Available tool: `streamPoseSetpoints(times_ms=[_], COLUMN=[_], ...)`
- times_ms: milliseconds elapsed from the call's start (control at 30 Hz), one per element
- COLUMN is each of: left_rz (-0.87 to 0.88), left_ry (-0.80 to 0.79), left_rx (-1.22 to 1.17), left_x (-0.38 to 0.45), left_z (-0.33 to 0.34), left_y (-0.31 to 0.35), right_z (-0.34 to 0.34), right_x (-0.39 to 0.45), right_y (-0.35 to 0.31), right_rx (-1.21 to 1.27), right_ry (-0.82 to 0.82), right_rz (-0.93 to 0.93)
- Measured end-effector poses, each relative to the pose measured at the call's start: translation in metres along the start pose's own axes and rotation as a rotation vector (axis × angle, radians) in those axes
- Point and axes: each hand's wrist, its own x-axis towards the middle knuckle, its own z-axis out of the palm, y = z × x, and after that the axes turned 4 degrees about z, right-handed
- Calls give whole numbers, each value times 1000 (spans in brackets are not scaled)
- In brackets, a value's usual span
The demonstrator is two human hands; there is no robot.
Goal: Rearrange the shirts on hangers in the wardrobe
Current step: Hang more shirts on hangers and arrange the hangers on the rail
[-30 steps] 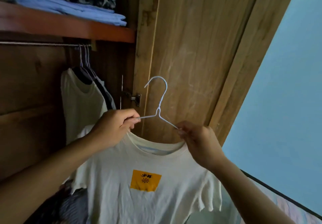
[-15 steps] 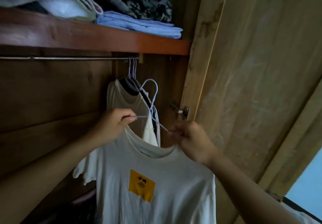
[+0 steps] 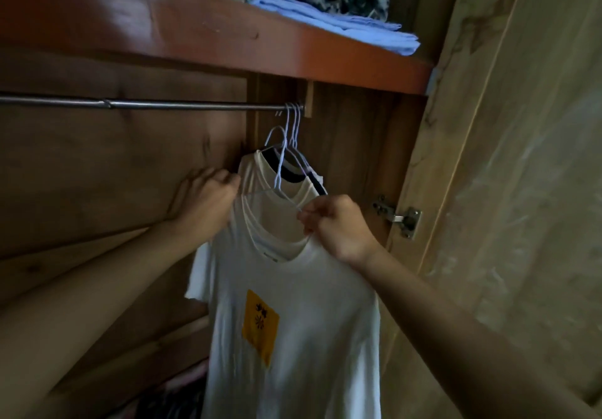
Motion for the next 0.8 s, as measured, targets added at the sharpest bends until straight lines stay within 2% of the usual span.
streamPoseSetpoints(times_ms=[167,433,800], left_rz=[-47,-193,-216], left_ry=[65,-52,-9], left_rx=[194,348,359], left_x=[11,39,58], left_z=[14,24,23], left_y=[-27,-51,-59], right_z=[10,8,17], right_x=[43,123,166], right_y=[6,-3,5], right_rx=[-57,-35,-87], right_ry=[49,142,105], right_rz=[8,59,49])
